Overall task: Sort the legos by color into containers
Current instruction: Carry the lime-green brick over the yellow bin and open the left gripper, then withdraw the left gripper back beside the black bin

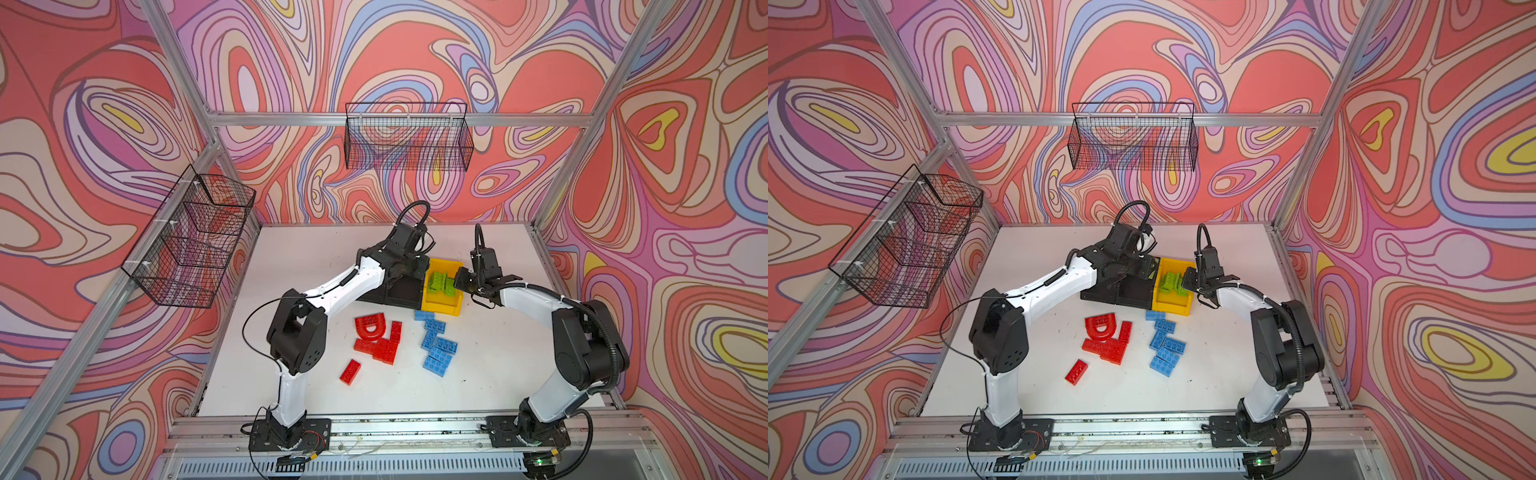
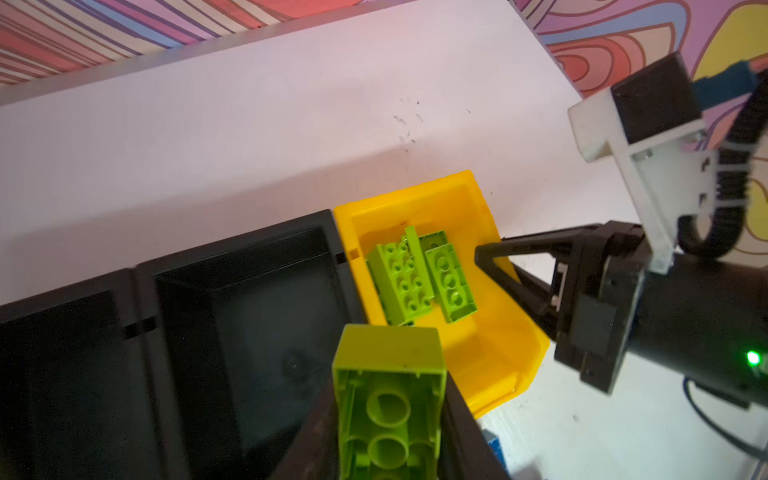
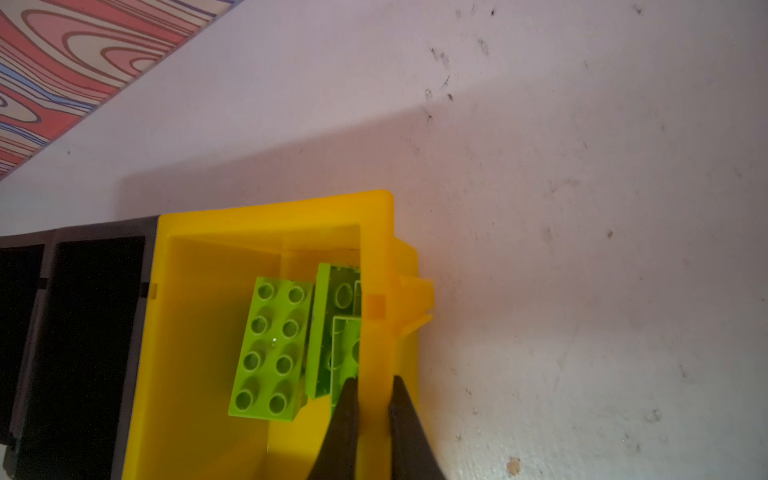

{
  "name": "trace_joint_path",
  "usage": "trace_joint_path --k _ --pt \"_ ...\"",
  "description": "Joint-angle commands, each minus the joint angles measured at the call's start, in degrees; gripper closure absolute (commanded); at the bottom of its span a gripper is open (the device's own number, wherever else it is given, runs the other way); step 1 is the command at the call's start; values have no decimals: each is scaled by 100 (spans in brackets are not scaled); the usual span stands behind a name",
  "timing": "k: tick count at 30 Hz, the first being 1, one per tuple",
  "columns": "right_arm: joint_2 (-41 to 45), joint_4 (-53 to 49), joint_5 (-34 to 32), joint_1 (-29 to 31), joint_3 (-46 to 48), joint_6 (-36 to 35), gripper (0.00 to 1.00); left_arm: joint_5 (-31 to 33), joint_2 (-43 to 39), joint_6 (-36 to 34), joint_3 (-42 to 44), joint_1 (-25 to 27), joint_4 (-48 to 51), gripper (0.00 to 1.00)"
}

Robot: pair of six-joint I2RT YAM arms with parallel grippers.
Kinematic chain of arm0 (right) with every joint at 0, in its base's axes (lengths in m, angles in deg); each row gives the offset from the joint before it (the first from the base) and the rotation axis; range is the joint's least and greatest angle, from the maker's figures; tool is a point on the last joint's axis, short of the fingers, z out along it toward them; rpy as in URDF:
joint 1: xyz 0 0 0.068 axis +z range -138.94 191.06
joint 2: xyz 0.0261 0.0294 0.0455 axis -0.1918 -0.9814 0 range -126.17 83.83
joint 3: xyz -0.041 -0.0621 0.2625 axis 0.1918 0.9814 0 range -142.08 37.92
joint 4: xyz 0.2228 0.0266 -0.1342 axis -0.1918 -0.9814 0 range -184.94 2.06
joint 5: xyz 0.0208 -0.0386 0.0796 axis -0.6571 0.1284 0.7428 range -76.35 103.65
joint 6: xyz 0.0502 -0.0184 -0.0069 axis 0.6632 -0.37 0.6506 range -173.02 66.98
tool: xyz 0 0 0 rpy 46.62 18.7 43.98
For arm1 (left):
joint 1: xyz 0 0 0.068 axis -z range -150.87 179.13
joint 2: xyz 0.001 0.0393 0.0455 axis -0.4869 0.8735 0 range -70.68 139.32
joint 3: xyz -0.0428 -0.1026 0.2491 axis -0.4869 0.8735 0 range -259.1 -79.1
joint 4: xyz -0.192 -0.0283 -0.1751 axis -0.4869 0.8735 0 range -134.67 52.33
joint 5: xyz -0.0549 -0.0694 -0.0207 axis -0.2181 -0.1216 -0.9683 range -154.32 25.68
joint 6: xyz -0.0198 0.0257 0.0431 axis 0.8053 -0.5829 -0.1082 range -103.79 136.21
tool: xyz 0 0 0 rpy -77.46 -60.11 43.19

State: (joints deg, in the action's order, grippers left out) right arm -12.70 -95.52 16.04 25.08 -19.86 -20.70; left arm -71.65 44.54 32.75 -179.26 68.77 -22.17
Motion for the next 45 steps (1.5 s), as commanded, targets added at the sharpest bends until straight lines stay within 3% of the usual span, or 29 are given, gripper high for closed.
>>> trace_joint_path --k 1,10,17,25,30,35,45 --pt "-24 564 -36 8 -86 398 95 -31 414 409 -619 161 30 87" --pt "-94 714 172 10 -41 470 95 -385 1510 577 -1547 387 160 81" --pt "-77 698 184 12 -31 460 95 -168 1942 542 -1920 381 368 77" --pt "-33 661 182 9 -1 425 95 41 1910 473 -1920 343 351 50" --pt "-31 652 201 13 39 416 95 165 1615 340 -1750 300 31 23" --pt "-25 461 235 11 -47 200 95 277 1008 412 -1474 -121 -18 27" --pt "-392 -241 518 13 -591 -1023 96 734 -936 137 808 -1810 -366 36"
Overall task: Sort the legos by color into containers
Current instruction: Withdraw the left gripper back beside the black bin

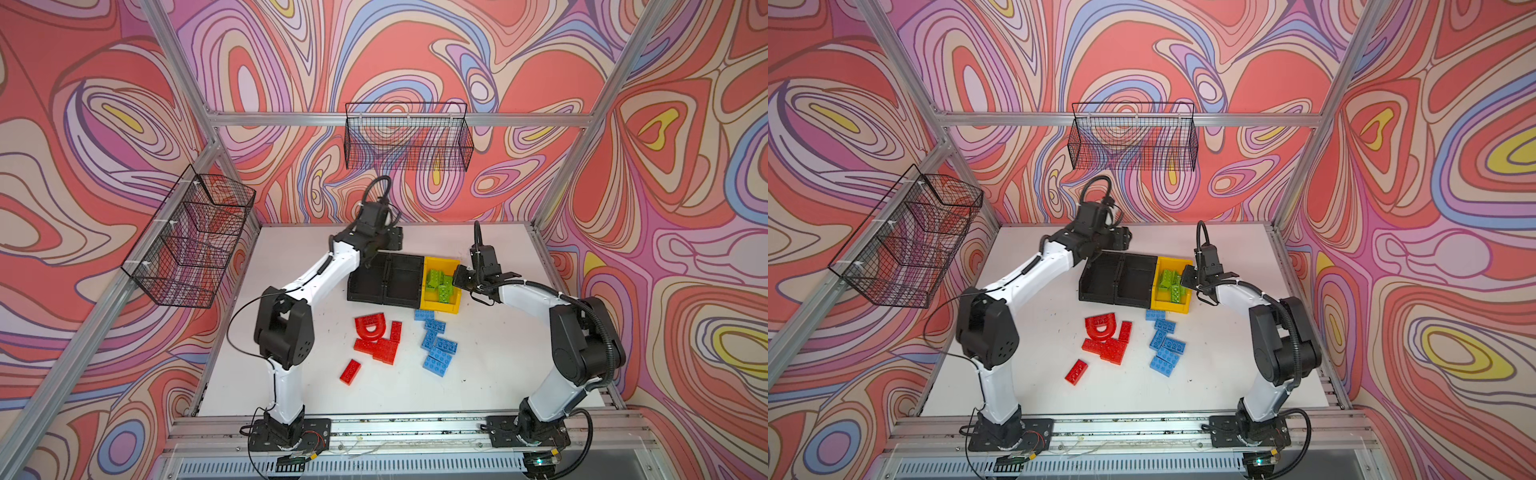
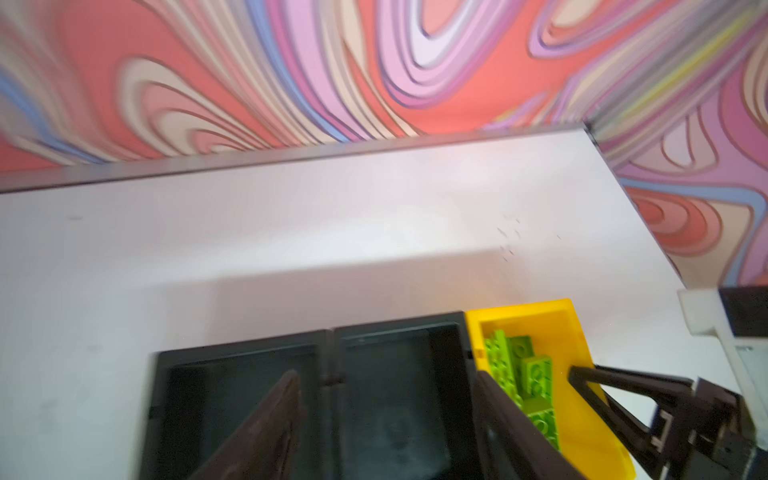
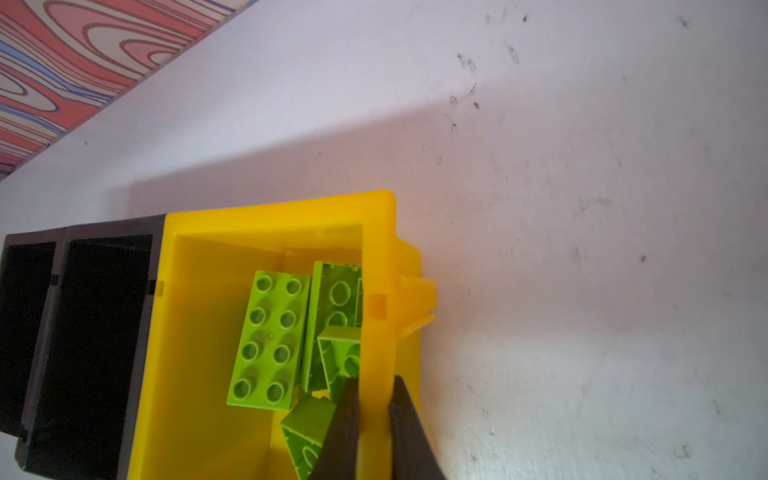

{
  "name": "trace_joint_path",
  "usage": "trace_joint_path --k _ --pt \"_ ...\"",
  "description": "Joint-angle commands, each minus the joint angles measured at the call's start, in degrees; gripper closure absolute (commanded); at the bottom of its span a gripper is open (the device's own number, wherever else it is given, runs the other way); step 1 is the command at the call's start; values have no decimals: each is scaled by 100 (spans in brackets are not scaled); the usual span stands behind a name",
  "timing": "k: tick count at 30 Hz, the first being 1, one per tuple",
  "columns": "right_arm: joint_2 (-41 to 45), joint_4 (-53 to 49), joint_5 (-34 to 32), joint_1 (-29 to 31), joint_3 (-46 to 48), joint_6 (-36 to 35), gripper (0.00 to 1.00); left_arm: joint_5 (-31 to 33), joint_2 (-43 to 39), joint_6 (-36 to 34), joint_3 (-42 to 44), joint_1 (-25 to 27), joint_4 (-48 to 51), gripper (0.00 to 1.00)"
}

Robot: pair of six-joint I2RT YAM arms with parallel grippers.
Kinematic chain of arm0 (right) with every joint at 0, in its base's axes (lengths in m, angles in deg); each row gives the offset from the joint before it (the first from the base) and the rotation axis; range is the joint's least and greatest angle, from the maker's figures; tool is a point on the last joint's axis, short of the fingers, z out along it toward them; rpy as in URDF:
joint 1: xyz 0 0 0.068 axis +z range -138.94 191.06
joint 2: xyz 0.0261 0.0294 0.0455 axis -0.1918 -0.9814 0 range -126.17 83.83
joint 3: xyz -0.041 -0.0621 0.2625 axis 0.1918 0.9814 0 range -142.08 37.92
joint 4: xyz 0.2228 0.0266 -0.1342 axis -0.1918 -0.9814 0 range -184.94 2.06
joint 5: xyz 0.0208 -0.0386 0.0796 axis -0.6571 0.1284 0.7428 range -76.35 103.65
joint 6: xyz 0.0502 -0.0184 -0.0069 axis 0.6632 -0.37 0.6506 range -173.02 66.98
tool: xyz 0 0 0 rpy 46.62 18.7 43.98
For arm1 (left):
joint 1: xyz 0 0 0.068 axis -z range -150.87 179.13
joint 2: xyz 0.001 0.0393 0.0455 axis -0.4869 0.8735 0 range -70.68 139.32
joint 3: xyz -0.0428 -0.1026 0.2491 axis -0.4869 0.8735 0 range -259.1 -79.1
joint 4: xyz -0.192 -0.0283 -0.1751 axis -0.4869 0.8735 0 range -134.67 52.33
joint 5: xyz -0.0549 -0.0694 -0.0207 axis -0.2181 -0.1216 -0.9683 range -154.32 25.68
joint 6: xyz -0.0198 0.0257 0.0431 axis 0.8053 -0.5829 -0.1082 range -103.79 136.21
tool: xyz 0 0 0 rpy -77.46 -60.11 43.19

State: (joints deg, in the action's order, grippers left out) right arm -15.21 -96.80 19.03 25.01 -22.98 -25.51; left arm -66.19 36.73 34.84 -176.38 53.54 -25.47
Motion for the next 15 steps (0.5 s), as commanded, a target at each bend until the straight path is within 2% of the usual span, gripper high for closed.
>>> trace_joint_path --k 1,6,15 --pt "-153 -131 269 18 -352 -640 95 170 -254 -37 747 -459 -54 37" --pt "-573 -231 271 19 -734 -741 95 222 -466 -76 1521 -787 -98 38" --pt "-1030 -454 147 -7 -1314 -1102 94 232 -291 141 2110 -1055 -152 42"
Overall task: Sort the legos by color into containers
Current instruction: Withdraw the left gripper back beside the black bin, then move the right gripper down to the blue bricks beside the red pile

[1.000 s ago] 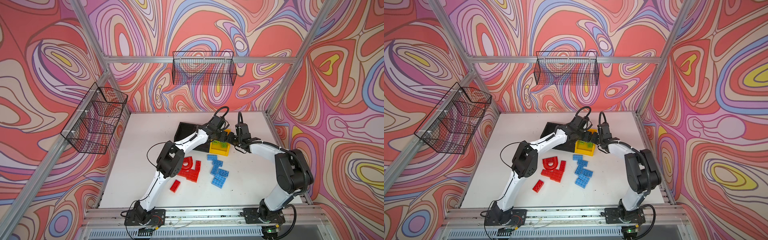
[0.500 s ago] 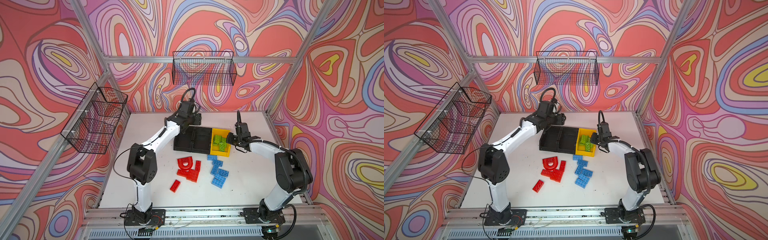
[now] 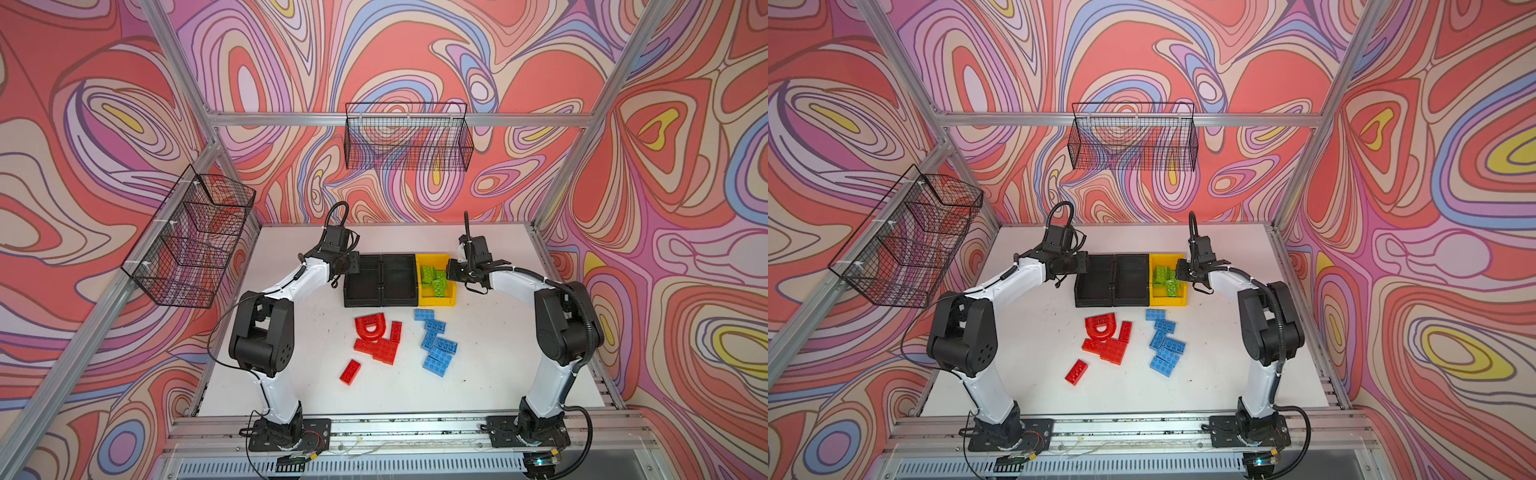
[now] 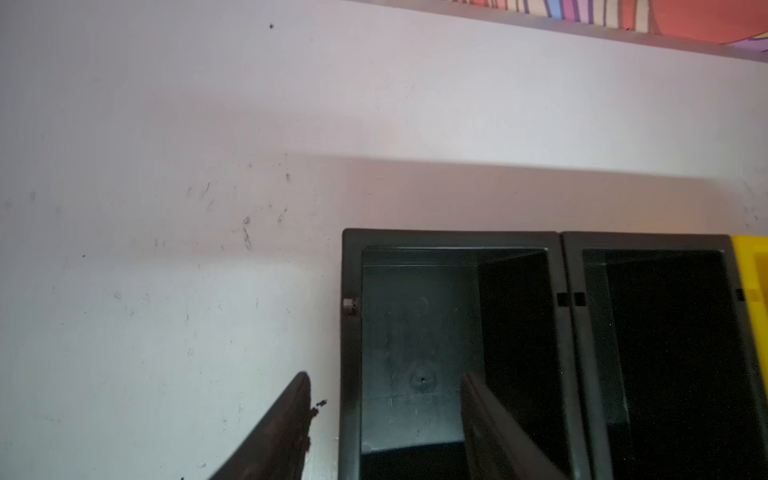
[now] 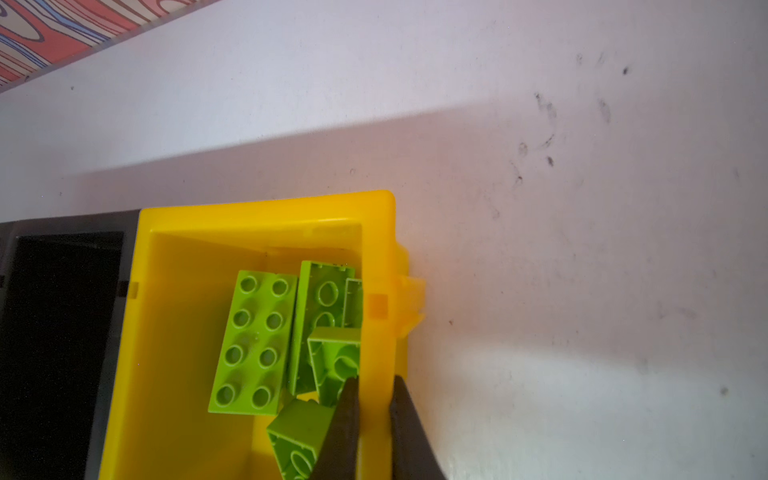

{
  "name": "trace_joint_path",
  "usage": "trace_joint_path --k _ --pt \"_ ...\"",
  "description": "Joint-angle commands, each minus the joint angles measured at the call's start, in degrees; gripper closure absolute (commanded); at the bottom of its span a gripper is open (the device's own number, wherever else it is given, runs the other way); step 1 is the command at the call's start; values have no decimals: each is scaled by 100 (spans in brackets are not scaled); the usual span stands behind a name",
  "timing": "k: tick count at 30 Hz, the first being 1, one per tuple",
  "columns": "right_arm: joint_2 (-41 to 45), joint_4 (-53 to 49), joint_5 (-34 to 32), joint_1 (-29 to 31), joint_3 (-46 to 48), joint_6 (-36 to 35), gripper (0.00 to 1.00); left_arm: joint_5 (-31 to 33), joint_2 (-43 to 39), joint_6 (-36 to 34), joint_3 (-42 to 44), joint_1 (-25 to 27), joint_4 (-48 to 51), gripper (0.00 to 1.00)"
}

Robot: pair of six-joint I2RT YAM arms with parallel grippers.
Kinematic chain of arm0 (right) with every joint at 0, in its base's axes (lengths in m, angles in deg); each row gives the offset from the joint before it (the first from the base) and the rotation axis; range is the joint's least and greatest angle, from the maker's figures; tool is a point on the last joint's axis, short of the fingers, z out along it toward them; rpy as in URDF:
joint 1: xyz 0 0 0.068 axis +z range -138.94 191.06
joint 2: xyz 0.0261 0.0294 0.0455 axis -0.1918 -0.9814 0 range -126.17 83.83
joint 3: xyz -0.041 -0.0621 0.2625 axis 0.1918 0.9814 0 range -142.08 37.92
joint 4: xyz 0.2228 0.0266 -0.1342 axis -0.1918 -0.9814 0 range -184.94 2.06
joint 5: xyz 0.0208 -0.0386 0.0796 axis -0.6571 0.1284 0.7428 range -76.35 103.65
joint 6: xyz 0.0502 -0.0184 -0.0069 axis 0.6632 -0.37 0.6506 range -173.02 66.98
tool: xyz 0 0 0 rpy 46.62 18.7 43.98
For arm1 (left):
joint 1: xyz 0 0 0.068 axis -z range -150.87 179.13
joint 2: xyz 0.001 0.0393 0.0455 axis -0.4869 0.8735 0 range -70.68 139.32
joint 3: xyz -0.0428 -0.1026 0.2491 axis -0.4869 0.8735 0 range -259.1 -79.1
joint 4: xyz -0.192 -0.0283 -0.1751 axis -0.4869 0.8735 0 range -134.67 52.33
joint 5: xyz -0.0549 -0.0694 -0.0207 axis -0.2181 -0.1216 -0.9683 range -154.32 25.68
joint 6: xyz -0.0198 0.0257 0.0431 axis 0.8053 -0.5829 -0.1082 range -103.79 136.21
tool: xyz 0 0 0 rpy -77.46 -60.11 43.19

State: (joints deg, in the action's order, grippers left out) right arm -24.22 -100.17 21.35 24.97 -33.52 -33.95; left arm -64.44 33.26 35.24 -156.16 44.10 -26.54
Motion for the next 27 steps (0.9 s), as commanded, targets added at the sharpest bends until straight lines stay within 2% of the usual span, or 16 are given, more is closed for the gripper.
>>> trace_joint_path --k 1,6,11,16,20,27 --pt "-164 -146 -71 -10 -313 -276 94 79 68 101 102 -137 -34 42" --pt "-295 -191 -118 -11 -441 -320 93 317 -19 154 254 -264 -95 39" --pt "-220 -193 -178 -9 -414 -375 76 109 167 104 178 -283 19 35" --pt "78 -371 -449 -11 -471 -506 61 80 306 154 318 -283 -171 47" --pt "583 -453 -574 -11 -342 -553 58 -49 464 185 296 -283 -205 55" --pt "1558 -1004 34 71 404 -612 57 -94 610 195 296 -283 -249 71"
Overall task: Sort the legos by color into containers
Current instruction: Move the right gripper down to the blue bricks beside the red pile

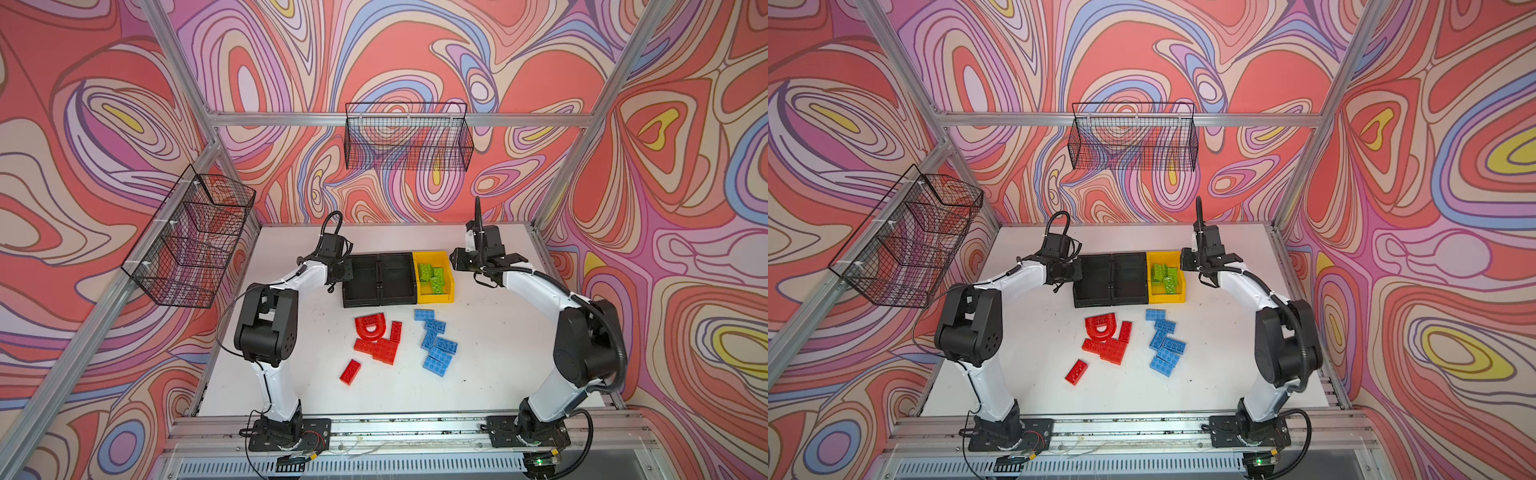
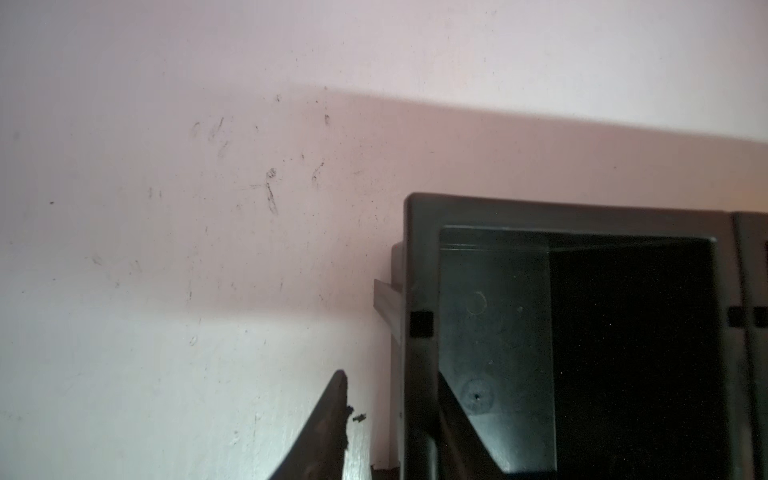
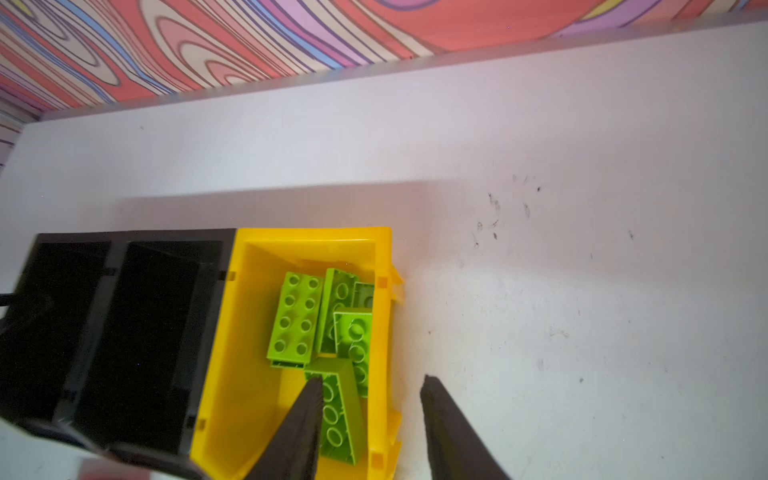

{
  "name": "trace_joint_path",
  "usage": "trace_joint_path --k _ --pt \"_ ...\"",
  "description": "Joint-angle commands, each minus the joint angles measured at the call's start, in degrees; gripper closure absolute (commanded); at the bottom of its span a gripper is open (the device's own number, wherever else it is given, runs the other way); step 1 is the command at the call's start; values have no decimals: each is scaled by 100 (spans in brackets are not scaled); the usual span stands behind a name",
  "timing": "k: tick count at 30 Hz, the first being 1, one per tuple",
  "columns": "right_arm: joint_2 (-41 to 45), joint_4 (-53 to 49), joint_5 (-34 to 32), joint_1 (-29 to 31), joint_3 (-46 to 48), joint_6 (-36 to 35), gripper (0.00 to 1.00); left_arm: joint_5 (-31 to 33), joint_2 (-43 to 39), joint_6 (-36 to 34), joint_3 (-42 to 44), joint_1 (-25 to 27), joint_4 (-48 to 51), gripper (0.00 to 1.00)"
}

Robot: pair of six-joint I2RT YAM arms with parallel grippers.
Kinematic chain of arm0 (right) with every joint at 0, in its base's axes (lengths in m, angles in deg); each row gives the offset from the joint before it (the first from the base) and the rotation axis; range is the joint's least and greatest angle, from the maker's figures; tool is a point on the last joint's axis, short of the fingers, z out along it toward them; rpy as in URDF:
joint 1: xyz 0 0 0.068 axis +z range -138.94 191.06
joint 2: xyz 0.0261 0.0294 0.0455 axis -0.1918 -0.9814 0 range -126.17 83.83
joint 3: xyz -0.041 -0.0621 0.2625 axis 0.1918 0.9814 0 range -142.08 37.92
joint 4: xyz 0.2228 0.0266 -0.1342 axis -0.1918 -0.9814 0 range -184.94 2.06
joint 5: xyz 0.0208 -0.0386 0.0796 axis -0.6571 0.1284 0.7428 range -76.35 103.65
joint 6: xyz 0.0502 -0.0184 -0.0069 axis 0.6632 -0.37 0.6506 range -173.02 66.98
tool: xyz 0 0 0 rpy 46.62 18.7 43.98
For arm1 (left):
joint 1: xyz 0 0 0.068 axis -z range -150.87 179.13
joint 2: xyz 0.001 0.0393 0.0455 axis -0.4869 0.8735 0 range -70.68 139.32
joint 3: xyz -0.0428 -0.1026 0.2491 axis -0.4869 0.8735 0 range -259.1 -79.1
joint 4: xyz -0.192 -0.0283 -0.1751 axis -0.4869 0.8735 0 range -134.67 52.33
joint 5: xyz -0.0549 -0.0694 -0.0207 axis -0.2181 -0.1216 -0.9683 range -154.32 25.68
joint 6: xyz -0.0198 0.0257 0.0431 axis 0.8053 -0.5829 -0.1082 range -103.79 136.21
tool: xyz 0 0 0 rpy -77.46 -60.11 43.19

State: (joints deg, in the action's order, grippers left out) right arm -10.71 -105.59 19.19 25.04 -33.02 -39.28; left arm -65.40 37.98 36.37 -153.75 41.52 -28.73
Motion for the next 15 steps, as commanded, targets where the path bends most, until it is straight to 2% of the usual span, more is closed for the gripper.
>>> trace_joint_path --k 1,10,15 --pt "362 -573 301 147 555 -96 57 3 129 84 64 -25 -40 72" --pt "1062 -1661 527 1173 1732 294 53 -150 138 135 75 -25 -52 86" --pt "1306 -1679 676 1530 2063 657 51 -244 129 170 82 -25 -48 95"
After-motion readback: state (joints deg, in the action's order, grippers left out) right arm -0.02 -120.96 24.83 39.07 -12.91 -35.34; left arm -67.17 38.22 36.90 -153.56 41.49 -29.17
